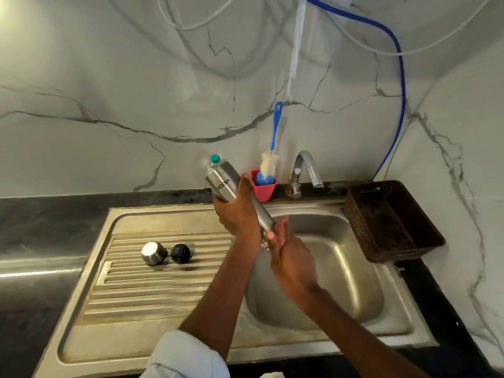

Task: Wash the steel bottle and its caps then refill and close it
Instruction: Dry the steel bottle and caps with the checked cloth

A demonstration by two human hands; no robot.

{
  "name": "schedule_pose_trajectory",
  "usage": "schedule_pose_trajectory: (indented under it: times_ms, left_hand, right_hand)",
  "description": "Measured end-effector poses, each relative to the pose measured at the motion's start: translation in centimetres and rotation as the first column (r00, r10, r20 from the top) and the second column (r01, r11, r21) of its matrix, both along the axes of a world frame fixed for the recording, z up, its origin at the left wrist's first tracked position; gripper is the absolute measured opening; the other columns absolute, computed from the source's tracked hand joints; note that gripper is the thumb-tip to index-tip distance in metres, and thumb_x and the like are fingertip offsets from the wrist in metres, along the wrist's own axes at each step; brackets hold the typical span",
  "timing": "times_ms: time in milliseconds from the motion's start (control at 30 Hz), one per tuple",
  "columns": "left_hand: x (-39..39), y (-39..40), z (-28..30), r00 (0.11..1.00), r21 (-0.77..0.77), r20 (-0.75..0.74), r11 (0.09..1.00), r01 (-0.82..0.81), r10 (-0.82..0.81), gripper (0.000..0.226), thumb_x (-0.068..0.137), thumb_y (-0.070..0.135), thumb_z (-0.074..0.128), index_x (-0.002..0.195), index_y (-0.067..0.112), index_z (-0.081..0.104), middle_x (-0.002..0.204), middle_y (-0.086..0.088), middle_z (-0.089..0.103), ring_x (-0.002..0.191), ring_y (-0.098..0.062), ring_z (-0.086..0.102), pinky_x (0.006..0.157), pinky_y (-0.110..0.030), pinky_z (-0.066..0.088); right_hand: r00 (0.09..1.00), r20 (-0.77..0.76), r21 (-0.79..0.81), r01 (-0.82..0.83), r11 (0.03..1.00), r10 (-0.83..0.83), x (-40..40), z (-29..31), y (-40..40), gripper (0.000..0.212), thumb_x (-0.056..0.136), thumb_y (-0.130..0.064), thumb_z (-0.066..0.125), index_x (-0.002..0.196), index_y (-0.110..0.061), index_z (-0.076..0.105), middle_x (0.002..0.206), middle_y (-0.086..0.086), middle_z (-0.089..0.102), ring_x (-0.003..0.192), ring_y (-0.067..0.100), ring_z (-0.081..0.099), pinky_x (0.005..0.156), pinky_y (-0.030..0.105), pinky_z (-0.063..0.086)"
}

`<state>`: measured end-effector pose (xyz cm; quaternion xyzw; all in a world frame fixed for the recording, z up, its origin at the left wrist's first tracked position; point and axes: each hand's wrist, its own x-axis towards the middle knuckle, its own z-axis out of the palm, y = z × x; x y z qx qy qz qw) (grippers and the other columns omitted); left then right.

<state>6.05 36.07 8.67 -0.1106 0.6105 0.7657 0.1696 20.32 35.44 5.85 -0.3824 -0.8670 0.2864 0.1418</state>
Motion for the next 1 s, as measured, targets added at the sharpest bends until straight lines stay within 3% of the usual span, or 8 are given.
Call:
schedule_pose_trajectory:
  times_ms: [133,267,433,600,700,833,900,1000]
  left_hand:
    - [-0.1,-0.2,0.6,0.983,0.048,0.154,0.993,-0.106,0.097,0.057,0.075,0.050,0.090,0.114,0.026,0.056,0.100,0.004,0.068,0.085,-0.016,0.068,0.082,-0.036,0.056]
    - [0.7,-0.5,0.3,0.994,0.167,0.109,0.986,-0.024,0.005,0.055,0.077,0.038,0.091,0.120,0.015,0.067,0.106,-0.009,0.076,0.091,-0.028,0.076,0.080,-0.042,0.064]
    - [1.3,-1.2,0.3,0.950,0.374,-0.005,0.880,0.291,-0.312,0.084,0.068,0.059,0.085,0.128,0.003,0.065,0.098,-0.020,0.076,0.083,-0.034,0.073,0.081,-0.047,0.061]
    - [0.6,-1.2,0.5,0.872,0.254,-0.067,0.837,0.485,-0.485,0.071,0.079,0.059,0.082,0.135,0.023,0.058,0.123,-0.012,0.073,0.114,-0.030,0.072,0.099,-0.051,0.059]
    - [0.7,-1.5,1.1,0.855,0.257,-0.034,0.822,0.508,-0.518,0.062,0.082,0.040,0.082,0.136,0.024,0.057,0.130,-0.011,0.068,0.119,-0.032,0.066,0.102,-0.058,0.055]
    - [3.1,-0.2,2.6,0.932,0.310,0.236,0.931,0.195,-0.274,0.062,0.068,0.047,0.091,0.115,0.017,0.065,0.111,-0.015,0.074,0.098,-0.033,0.072,0.082,-0.045,0.060]
    - [3.2,0.0,2.3,0.970,0.327,0.159,0.937,0.125,-0.185,0.060,0.074,0.052,0.088,0.113,0.012,0.068,0.104,-0.017,0.076,0.088,-0.033,0.074,0.075,-0.040,0.061]
    - [3.3,-0.3,1.7,0.944,0.428,-0.050,0.847,0.315,-0.326,0.074,0.082,0.061,0.074,0.122,0.000,0.067,0.094,-0.022,0.073,0.077,-0.032,0.070,0.073,-0.038,0.059]
  right_hand:
    - [1.000,0.000,0.086,-0.027,0.996,0.027,0.8,-1.3,-1.2,0.085,0.095,-0.077,0.000,0.164,-0.028,0.010,0.164,-0.004,0.030,0.142,0.020,0.039,0.111,0.047,0.040]
    - [0.978,-0.147,-0.361,0.088,0.928,-0.150,-0.9,0.0,0.9,0.080,0.090,-0.085,0.013,0.147,-0.039,0.045,0.138,0.006,0.064,0.114,0.024,0.068,0.096,0.049,0.056]
    - [0.944,-0.069,-0.985,-0.013,0.172,-0.324,-0.8,4.6,5.3,0.075,0.103,-0.068,0.023,0.125,-0.006,0.060,0.083,0.025,0.070,0.066,0.034,0.070,0.065,0.041,0.061]
    - [0.872,-0.140,-0.892,0.095,0.443,-0.469,-0.8,2.7,6.4,0.078,0.100,-0.073,0.027,0.113,-0.008,0.067,0.096,0.026,0.072,0.076,0.034,0.071,0.081,0.045,0.060]
    - [0.937,-0.104,-0.312,0.288,0.905,-0.334,0.3,2.6,6.1,0.077,0.100,-0.070,0.015,0.085,-0.015,0.066,0.078,0.010,0.069,0.071,0.025,0.067,0.063,0.031,0.050]
    - [0.983,-0.032,0.226,0.184,0.956,-0.182,1.0,1.8,4.3,0.064,0.106,-0.059,0.011,0.092,-0.023,0.062,0.068,-0.001,0.062,0.066,0.026,0.067,0.059,0.031,0.045]
    - [0.953,-0.158,-0.211,0.222,0.952,-0.257,0.2,1.6,4.1,0.064,0.107,-0.061,0.016,0.089,-0.020,0.063,0.068,-0.001,0.065,0.065,0.019,0.066,0.064,0.031,0.049]
    - [0.863,-0.159,-0.956,-0.015,0.292,-0.479,-0.3,3.1,5.5,0.073,0.105,-0.065,0.027,0.120,-0.005,0.065,0.080,0.020,0.072,0.066,0.028,0.071,0.065,0.035,0.058]
